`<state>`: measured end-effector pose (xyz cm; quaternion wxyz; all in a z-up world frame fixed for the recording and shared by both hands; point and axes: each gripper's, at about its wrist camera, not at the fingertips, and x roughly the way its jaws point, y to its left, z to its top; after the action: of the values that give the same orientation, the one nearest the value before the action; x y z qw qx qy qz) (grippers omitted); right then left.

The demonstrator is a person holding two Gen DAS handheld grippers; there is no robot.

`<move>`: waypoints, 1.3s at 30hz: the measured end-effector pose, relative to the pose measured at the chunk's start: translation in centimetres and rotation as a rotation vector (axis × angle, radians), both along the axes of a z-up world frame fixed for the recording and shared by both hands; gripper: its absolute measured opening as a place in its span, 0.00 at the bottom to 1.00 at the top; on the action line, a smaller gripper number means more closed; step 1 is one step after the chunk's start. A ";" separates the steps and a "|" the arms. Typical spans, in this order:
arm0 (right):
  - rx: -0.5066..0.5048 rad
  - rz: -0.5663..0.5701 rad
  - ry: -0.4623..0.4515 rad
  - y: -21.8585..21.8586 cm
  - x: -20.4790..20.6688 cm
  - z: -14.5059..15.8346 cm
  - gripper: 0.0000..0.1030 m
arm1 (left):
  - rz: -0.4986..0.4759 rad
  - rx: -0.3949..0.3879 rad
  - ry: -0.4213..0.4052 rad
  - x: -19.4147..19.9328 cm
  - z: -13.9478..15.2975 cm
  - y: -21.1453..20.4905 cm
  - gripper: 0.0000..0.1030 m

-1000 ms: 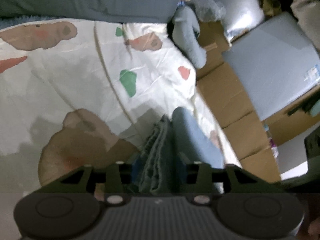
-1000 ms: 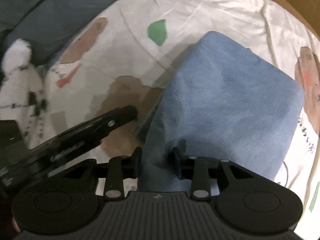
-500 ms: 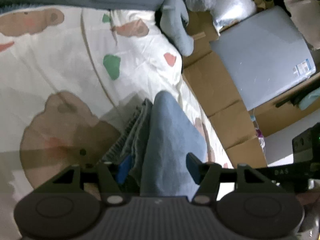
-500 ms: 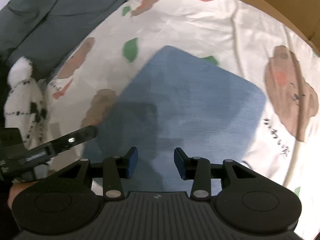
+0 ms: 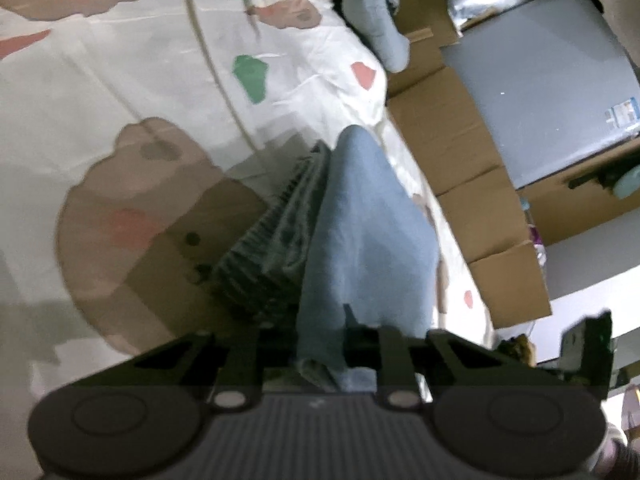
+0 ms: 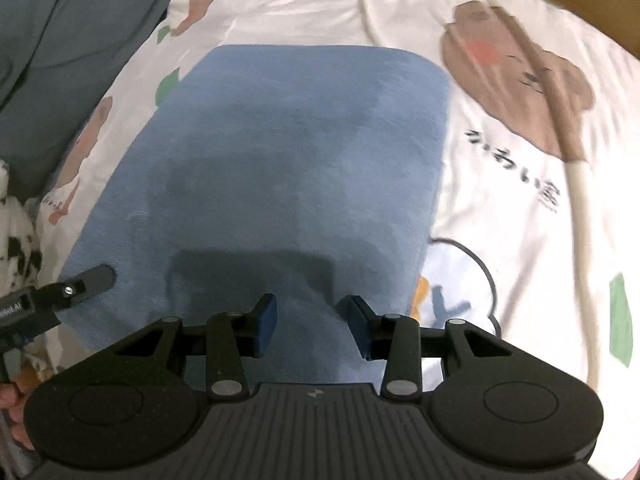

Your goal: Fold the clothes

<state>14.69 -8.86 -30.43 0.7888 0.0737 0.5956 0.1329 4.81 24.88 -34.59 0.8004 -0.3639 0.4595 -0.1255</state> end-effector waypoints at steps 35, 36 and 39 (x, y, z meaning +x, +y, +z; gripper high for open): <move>0.076 -0.263 -0.050 -3.8 -7.5 -3.4 0.46 | -0.149 -0.191 0.081 -1.9 -5.2 -6.1 0.64; 0.077 -0.262 -0.053 -3.9 -7.2 -3.4 0.46 | -0.160 -0.193 0.085 -2.0 -5.3 -6.4 0.63; 0.087 -0.259 -0.076 -4.0 -6.4 -3.3 0.46 | -0.194 -0.200 0.099 -2.1 -5.6 -7.2 0.56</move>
<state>8.32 -12.82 -33.72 0.8175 0.1788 0.5444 0.0584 2.69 17.68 -40.22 0.7207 -0.4013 0.5165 -0.2295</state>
